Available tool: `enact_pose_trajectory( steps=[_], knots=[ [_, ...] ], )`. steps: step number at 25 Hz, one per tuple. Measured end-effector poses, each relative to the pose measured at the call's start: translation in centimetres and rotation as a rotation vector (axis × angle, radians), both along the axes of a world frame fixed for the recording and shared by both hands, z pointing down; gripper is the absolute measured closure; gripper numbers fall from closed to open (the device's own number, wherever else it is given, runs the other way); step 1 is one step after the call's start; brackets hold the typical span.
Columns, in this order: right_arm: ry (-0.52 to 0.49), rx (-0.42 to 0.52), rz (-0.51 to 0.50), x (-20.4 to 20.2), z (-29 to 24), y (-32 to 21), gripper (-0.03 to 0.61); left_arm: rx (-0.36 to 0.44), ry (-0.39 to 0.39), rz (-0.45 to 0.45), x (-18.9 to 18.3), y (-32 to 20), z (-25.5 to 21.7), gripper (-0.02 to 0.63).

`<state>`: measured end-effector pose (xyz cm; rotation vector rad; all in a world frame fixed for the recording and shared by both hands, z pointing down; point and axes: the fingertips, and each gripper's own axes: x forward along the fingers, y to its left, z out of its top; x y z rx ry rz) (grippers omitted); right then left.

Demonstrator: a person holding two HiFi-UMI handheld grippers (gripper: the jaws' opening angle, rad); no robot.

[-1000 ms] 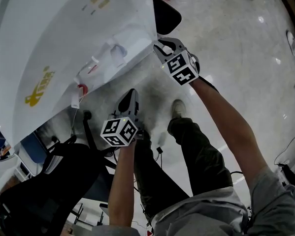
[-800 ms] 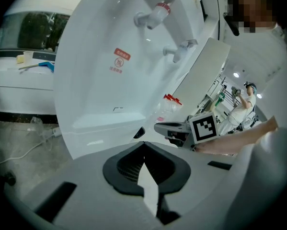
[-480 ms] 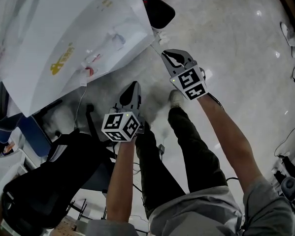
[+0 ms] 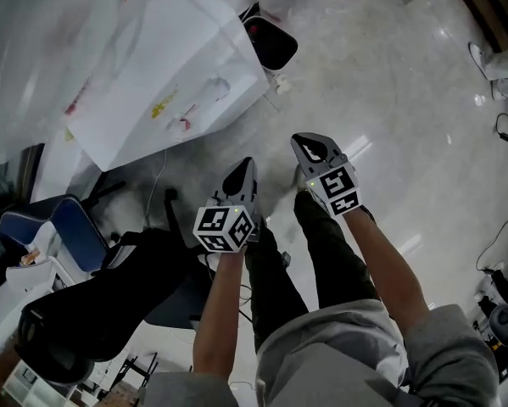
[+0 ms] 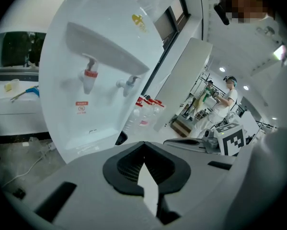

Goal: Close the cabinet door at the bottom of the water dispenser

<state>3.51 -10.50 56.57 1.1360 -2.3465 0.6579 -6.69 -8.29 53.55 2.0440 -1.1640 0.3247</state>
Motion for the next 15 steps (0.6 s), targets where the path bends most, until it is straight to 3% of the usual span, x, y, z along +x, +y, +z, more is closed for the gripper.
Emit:
enact_pose_trajectory(
  steps=[15],
  knots=[
    [-0.116,-0.001,0.048,-1.8,-15.6,3.4,0.569,0.064,-0.008,0.068,1.7,0.7,-13.8,0.607]
  ],
)
